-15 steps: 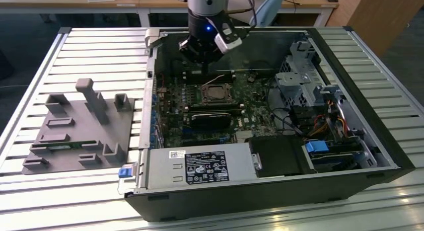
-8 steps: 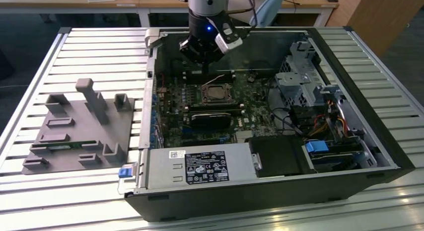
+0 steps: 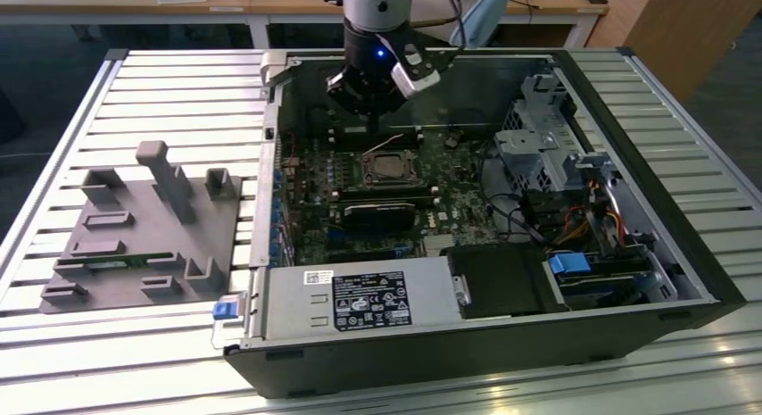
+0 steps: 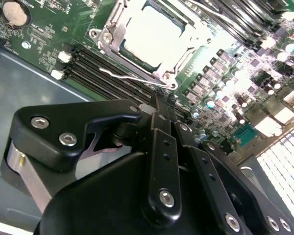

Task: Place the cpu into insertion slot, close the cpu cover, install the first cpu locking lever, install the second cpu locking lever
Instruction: 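Install the first cpu locking lever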

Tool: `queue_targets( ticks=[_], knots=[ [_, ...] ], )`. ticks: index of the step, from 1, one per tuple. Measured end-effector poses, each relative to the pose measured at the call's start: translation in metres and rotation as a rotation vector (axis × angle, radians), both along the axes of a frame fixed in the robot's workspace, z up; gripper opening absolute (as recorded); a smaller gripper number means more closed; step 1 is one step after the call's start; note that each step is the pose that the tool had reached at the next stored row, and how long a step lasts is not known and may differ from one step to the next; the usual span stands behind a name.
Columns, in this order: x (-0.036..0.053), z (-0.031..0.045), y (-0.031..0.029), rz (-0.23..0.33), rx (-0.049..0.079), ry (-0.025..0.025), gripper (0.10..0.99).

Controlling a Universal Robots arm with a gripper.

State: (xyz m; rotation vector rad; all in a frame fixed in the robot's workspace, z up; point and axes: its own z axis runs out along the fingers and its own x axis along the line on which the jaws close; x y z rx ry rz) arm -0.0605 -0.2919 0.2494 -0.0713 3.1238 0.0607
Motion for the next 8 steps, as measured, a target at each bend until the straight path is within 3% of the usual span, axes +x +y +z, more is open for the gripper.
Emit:
queue_targets(
  ticks=[2,4,8],
  knots=[
    [0.0004,-0.0012,-0.0001,0.000,0.005,0.0003,0.106],
    [0.0006,-0.0026,0.0000,0.000,0.019,0.0000,0.106],
    [0.0019,-0.0066,0.0000,0.000,0.019,0.0001,0.106]
  ],
)
